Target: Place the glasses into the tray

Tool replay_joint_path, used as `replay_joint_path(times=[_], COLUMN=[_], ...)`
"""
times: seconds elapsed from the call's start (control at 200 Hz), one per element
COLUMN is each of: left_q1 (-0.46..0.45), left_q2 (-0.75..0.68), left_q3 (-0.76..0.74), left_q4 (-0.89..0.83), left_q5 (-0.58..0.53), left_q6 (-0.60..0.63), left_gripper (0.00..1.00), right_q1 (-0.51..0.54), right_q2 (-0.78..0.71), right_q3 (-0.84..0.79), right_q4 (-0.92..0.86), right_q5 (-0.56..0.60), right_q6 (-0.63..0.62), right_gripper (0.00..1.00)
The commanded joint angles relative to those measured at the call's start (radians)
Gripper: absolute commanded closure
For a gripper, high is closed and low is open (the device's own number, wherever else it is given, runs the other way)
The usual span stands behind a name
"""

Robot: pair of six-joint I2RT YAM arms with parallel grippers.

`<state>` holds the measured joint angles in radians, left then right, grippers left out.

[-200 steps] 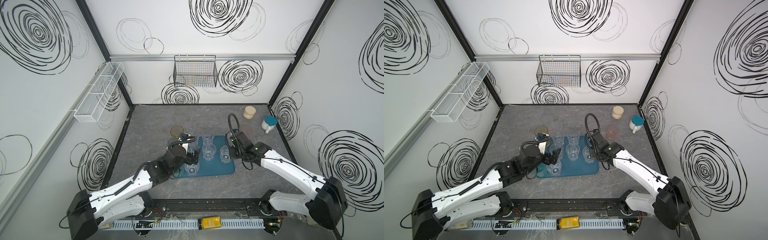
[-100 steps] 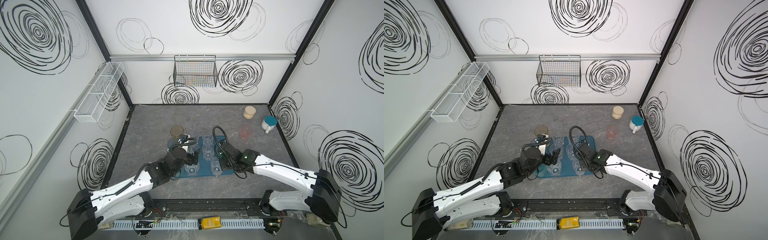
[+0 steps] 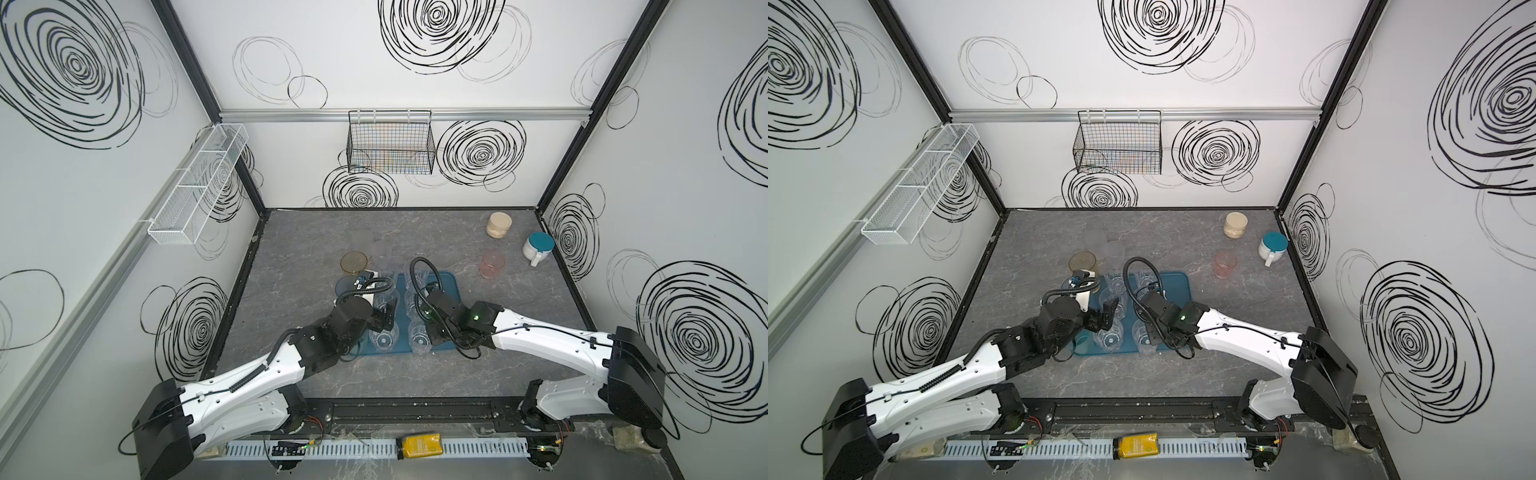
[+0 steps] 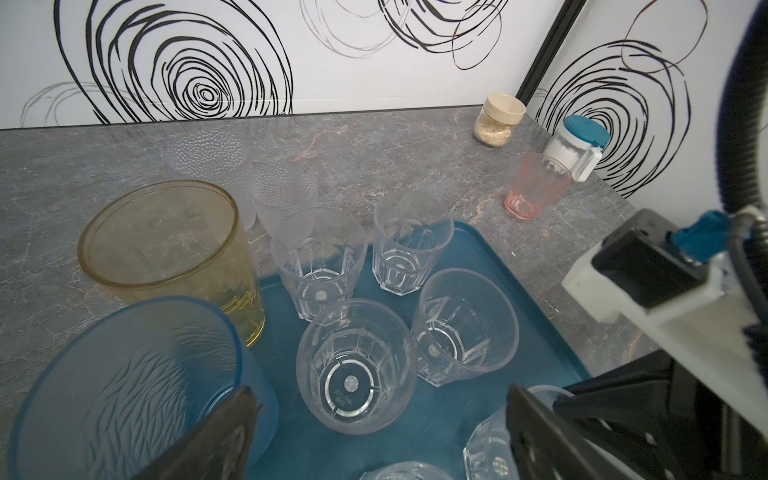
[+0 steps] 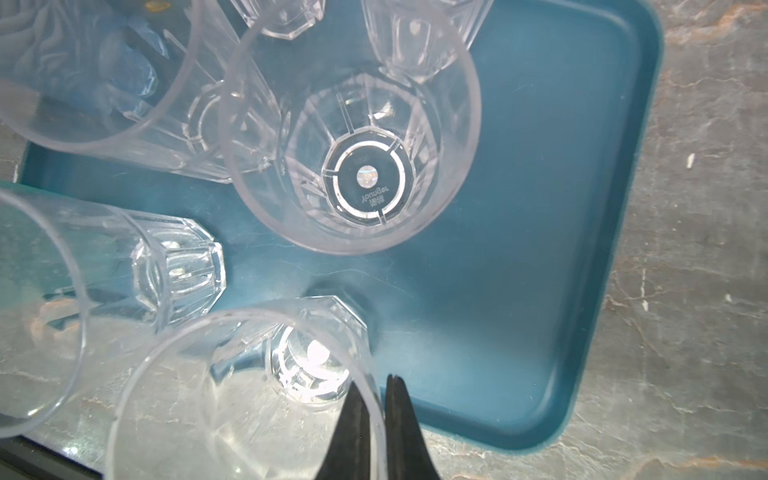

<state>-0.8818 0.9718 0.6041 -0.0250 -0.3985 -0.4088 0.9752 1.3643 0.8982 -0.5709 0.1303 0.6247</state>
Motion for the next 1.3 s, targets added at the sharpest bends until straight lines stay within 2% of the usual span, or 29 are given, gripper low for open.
replay_joint_path(times=[0.0, 0.41, 0.69, 0.85, 0.951, 1.151, 1.296], left_q1=[0.007, 0.014, 0.021, 0.04, 0.118, 0.371, 0.544], left_q2=[-0.008, -0.019, -0.019, -0.036, -0.054, -0.064, 0.064], left_q3=[-0.007, -0.021, -0.007, 0.008, 0.039, 0.125, 0.27], left_q4=[0.049, 0.046, 0.038, 0.007, -0.034, -0.066, -0.11], left_q5=[-0.012, -0.017, -0.022, -0.043, 0.021, 0.244, 0.316], left_q6=[0.0, 0.004, 0.019, 0.069, 0.095, 0.122, 0.167], left_gripper=[0.04, 0.04, 0.04, 0.04, 0.04, 0.03, 0.02], right_q1=[0.004, 0.004, -0.012, -0.06, -0.12, -0.279, -0.36], right_q2=[0.02, 0.065, 0.043, 0.004, -0.021, -0.047, 0.04], right_q3=[0.044, 0.012, 0.055, 0.119, 0.149, 0.172, 0.262], right_q4=[-0.014, 0.034, 0.007, -0.023, 0.004, 0.197, 0.231], right_q5=[0.089, 0.023, 0.018, 0.012, 0.004, -0.049, -0.087], right_q6=[0.004, -0.002, -0.021, -0.056, -0.076, -0.123, -0.139], right_gripper=[0.96, 0.94, 0.67, 0.6, 0.55, 0.51, 0.5])
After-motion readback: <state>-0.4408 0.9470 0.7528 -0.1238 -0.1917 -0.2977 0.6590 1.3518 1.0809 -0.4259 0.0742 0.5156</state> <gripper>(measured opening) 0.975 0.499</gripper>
